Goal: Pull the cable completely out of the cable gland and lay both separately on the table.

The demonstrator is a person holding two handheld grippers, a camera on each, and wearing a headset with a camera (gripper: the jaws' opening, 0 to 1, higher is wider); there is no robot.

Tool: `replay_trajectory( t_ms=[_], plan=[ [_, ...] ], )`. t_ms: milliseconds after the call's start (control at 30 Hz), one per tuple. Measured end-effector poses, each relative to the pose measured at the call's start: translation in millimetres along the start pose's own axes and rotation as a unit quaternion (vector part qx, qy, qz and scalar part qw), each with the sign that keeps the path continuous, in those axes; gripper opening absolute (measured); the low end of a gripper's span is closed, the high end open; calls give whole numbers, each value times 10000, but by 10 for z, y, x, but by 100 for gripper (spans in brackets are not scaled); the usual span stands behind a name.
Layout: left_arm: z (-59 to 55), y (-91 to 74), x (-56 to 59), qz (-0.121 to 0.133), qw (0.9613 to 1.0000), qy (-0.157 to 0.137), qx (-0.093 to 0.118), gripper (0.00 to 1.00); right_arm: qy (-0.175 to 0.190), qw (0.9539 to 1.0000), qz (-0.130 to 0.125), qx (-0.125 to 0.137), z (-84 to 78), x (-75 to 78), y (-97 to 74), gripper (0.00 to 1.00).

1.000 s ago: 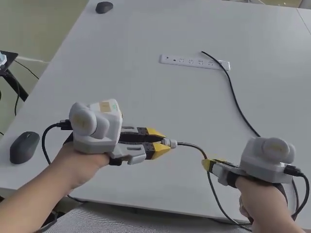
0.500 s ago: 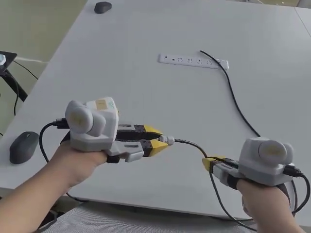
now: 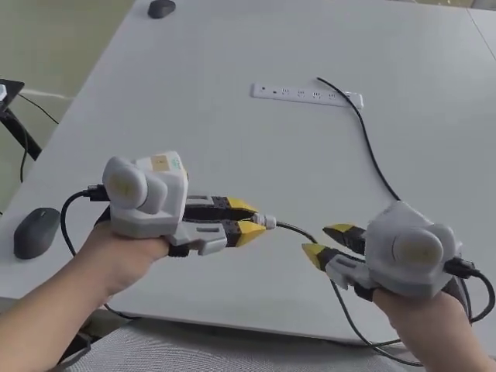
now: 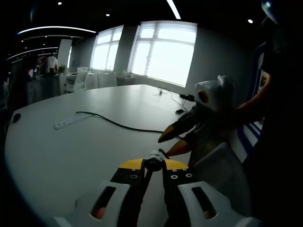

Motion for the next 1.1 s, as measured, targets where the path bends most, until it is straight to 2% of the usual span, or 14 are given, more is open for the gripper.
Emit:
replay_trajectory(
  t_ms=[100,167,300,633,733,833,1100],
  plan=[
    [-4,-4,2,11,10000,-6,2,15,-719,9973,-8,120,138,-73,0,21],
    [-7,-6,2,16,10000,-10,-3,15,-1281,9916,-28,179,233,-147,14,21],
    [-14,-16,1,29,10000,-13,-18,15,-1689,9853,52,255,313,-242,47,18],
    [-20,-11,8,-16,10000,-8,-29,15,-2045,9784,184,255,353,-340,109,11],
    [-25,-9,3,-22,10000,-5,-48,15,-2233,9742,211,230,331,-359,119,5],
    [-23,-7,5,-35,10000,1,-49,15,-2296,9728,223,217,318,-366,122,2],
    [-35,22,19,-80,9999,24,-90,15,-2383,9705,247,271,310,-384,114,1]
  ],
)
Point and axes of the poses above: the centre of the closed fingertips' face, and the gripper's own axes: y roughly forward along the fingers, x roughly to its right, z roughly out of its top, the point moved 7 cm from there along -y, roughly backward along the fingers, and after that the axes turned 9 degrees about -z, right-handed, at the moved point
